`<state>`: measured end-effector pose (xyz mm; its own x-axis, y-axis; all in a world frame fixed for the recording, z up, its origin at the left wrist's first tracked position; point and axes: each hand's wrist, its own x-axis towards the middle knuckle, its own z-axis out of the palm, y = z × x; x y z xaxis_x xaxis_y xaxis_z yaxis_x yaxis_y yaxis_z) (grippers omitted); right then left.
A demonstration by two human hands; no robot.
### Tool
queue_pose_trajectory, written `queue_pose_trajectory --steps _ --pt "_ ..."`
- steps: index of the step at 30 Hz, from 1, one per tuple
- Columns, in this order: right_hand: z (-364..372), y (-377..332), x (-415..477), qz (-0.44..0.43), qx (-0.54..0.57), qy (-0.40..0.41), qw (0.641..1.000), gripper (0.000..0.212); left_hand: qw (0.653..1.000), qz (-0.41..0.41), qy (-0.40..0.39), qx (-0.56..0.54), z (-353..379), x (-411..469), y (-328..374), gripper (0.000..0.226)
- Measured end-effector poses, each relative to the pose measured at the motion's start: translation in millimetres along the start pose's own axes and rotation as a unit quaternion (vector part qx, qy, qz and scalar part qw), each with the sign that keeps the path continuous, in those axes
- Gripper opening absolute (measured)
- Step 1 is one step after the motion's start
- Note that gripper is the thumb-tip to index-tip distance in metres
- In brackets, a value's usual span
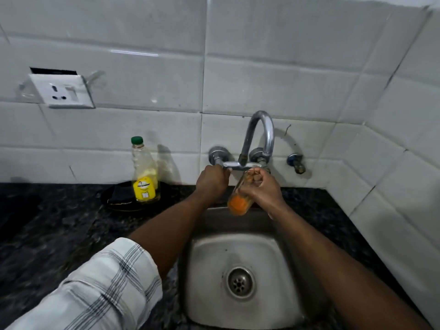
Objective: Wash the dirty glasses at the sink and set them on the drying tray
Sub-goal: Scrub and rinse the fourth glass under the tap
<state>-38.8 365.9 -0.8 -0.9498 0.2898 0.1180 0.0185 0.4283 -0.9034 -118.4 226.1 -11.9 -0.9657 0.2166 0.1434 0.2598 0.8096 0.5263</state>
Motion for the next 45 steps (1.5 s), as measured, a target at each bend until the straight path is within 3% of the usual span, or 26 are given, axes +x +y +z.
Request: queue_pose_trajectory --steps 3,12,14,16,18,20,22,23,24,26,28,30,32,33,35,37,38,40,42,43,45 --pt "-1 3 8 0.002 -0.010 0.001 1.000 0.056 1.000 -0.004 0.016 0.013 4 9 0 0.041" --pt "-4 5 -1 0.016 -0.002 0.014 1.000 0.059 0.997 -0.005 0.036 -0.074 14 10 -19 0.058" --pt "-5 5 -4 0.020 -0.001 0.013 1.000 0.061 0.992 -0.045 0.034 -0.114 19 2 -18 0.066" --pt "-6 3 -8 0.020 0.005 0.009 1.000 0.060 0.974 -0.129 -0.021 -0.186 29 -13 -15 0.076" --pt "-8 2 -9 0.020 0.012 0.004 1.000 0.061 0.917 -0.207 -0.156 -0.303 42 -29 -11 0.081" --pt "-10 2 -10 0.024 0.028 0.002 0.999 0.059 0.797 -0.275 -0.285 -0.456 50 -43 -4 0.083" --pt "-12 4 -10 0.031 0.042 -0.024 0.998 0.051 0.664 -0.306 -0.303 -0.611 54 -50 5 0.078" --pt "-14 7 -10 0.044 0.046 -0.043 0.997 0.049 0.626 -0.302 -0.284 -0.661 57 -50 9 0.071" --pt "-15 8 -9 0.057 0.047 -0.057 0.996 0.048 0.623 -0.296 -0.258 -0.677 57 -51 14 0.061" --pt "-18 9 -13 0.047 0.011 -0.047 0.998 0.051 0.654 -0.304 -0.191 -0.666 58 -53 24 0.046" --pt "-20 10 -18 -0.031 -0.091 0.011 0.995 0.056 0.694 -0.333 -0.116 -0.627 58 -50 29 0.040" --pt "-22 8 -24 -0.107 -0.160 -0.001 0.981 0.036 0.729 -0.343 -0.076 -0.587 54 -48 32 0.037" --pt "-28 6 -17 -0.068 -0.126 -0.107 0.984 0.012 0.750 -0.326 -0.054 -0.574 52 -48 32 0.033" --pt "-34 7 -7 -0.014 -0.069 -0.179 0.981 0.014 0.757 -0.303 -0.037 -0.577 50 -49 31 0.031" --pt "-47 9 12 0.096 0.066 -0.322 0.939 0.035 0.779 -0.216 0.010 -0.589 48 -51 27 0.019" --pt "-52 9 24 0.149 0.125 -0.415 0.889 0.055 0.827 -0.152 0.054 -0.538 42 -52 26 0.015" --pt "-49 14 28 0.134 0.096 -0.441 0.882 0.062 0.858 -0.161 0.069 -0.483 39 -50 25 0.021" --pt "-40 11 29 0.002 -0.062 -0.458 0.887 0.061 0.883 -0.229 0.025 -0.409 27 -43 24 0.032" --pt "-34 7 29 -0.129 -0.190 -0.462 0.856 0.059 0.851 -0.291 -0.096 -0.427 16 -39 20 0.031" --pt "-32 7 30 -0.157 -0.228 -0.467 0.840 0.064 0.840 -0.292 -0.119 -0.442 13 -38 16 0.029" --pt "-29 11 38 -0.146 -0.224 -0.466 0.844 0.073 0.847 -0.223 -0.046 -0.480 16 -36 10 0.024"
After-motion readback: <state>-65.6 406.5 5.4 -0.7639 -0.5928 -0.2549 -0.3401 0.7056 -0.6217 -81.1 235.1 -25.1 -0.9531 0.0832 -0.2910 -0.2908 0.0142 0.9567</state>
